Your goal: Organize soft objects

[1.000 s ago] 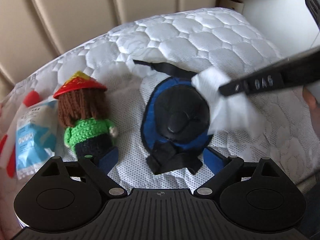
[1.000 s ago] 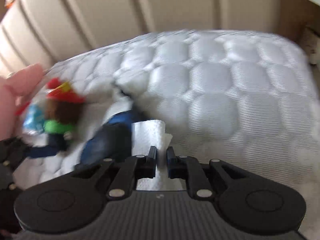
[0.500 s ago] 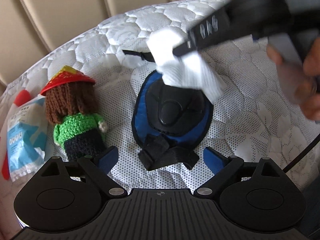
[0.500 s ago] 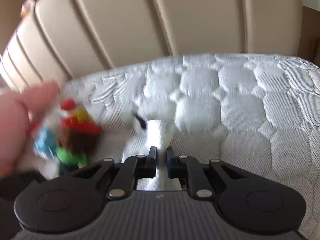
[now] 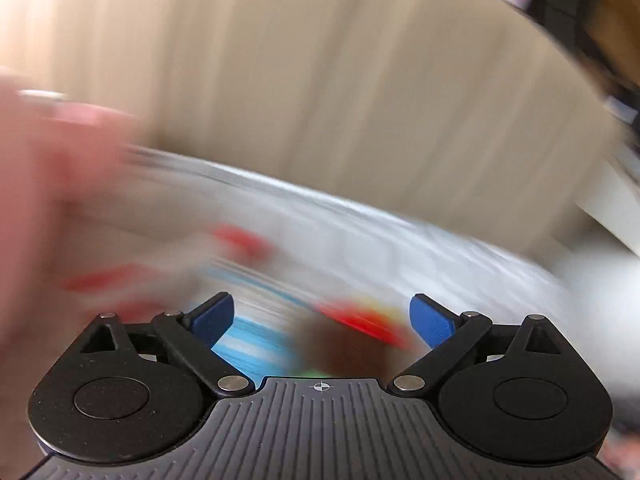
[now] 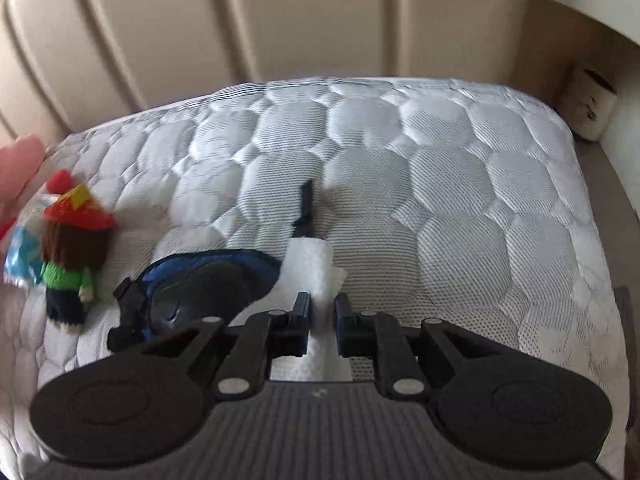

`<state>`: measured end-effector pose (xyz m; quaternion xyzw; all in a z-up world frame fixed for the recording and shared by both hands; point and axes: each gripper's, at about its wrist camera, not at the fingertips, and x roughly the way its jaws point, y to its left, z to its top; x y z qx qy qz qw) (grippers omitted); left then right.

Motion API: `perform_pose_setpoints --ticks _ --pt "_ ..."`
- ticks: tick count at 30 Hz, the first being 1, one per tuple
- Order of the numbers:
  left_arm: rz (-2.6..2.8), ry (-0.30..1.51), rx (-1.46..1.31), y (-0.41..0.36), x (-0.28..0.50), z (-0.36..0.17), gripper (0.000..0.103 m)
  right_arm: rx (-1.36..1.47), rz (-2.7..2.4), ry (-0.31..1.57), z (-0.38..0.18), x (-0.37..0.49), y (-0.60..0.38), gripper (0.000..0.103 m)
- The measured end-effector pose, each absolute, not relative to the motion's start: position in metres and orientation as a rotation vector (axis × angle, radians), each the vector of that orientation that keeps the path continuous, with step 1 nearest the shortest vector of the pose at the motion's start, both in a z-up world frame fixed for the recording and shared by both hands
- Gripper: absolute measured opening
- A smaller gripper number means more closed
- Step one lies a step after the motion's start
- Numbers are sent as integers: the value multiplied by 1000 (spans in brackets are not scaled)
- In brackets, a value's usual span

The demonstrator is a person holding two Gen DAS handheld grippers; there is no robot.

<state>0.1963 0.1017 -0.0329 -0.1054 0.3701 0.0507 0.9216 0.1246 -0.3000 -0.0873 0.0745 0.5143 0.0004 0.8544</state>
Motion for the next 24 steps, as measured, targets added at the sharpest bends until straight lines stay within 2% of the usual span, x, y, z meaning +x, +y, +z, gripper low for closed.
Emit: perform_pose_setpoints --ticks 1,3,4,5,8,11,14,17,18,20,24 --pt "230 723 -177 113 199 -36 98 182 -1 1075 -86 124 -302 19" --pt "354 668 -115 125 214 -46 99 249 14 1038 -78 118 -305 34" --pt "362 652 -77 127 222 -51 100 287 20 1017 -73 114 -306 46" --pt "357 634 -18 123 228 -55 103 327 23 997 -68 110 -308 47" --pt "295 582 192 102 241 -69 103 461 58 951 -52 95 -312 48" --pt "197 675 232 96 260 -90 103 598 118 957 -52 84 -314 50" --pt "154 777 98 107 272 -103 103 552 78 982 -60 85 -309 50" --pt "75 935 -265 135 278 -107 103 364 16 985 -63 90 -298 50" --pt "40 985 -305 132 275 -109 103 347 28 985 -63 90 -299 50" --pt "-30 1080 -358 124 267 -114 103 379 67 995 -63 91 -299 54" --pt "-105 1169 -218 78 246 -111 103 360 60 1003 -63 89 -298 55"
